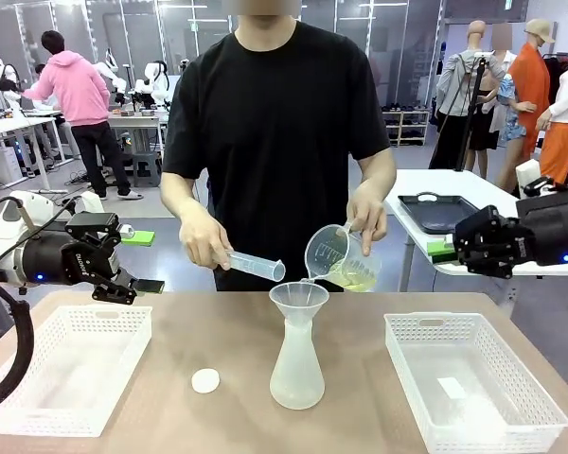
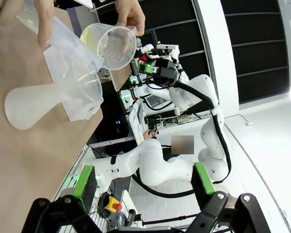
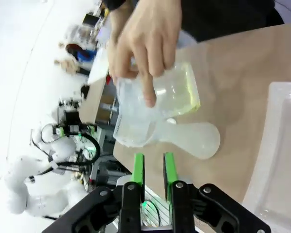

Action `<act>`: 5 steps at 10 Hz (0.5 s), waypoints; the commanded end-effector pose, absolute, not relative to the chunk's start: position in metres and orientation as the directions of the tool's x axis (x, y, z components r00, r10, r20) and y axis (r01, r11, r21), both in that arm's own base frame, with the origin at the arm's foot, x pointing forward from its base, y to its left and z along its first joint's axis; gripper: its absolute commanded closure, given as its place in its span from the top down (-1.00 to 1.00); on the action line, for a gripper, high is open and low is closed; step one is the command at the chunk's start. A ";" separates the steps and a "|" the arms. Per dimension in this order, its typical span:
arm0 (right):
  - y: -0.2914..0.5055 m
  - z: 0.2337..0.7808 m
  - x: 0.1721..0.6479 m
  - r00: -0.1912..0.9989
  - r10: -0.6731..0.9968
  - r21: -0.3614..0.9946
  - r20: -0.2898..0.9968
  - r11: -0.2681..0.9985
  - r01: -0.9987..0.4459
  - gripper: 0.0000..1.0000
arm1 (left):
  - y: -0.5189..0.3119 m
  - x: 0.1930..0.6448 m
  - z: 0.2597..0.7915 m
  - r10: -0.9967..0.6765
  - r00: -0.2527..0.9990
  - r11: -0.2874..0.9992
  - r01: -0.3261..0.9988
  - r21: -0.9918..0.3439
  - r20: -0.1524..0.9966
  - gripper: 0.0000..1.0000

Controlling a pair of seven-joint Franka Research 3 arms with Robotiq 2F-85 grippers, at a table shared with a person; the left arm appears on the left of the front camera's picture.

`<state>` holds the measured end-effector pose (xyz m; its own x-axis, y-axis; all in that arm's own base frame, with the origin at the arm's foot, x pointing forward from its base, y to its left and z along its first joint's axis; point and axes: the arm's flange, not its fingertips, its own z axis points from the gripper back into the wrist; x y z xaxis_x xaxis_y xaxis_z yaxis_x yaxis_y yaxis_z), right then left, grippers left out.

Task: Prepare the solutions needed for the experiment.
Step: Once the solution is in the Big flask , pick up the Plastic Funnel and place it back into the right Organizing basket.

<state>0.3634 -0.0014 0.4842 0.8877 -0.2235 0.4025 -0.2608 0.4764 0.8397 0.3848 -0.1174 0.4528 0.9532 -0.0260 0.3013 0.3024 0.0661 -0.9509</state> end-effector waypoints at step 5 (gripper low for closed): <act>0.004 0.401 0.276 0.953 -0.007 0.889 0.302 0.363 -0.280 0.31 | -0.119 0.384 0.455 -0.026 0.953 0.050 0.302 -0.952 0.301 1.00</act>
<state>0.3525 -0.0064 0.4327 0.9552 -0.0131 0.2958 -0.2722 0.3540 0.8947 0.3848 -0.1174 0.4528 0.9532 -0.0260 0.3012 0.3023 0.0661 -0.9509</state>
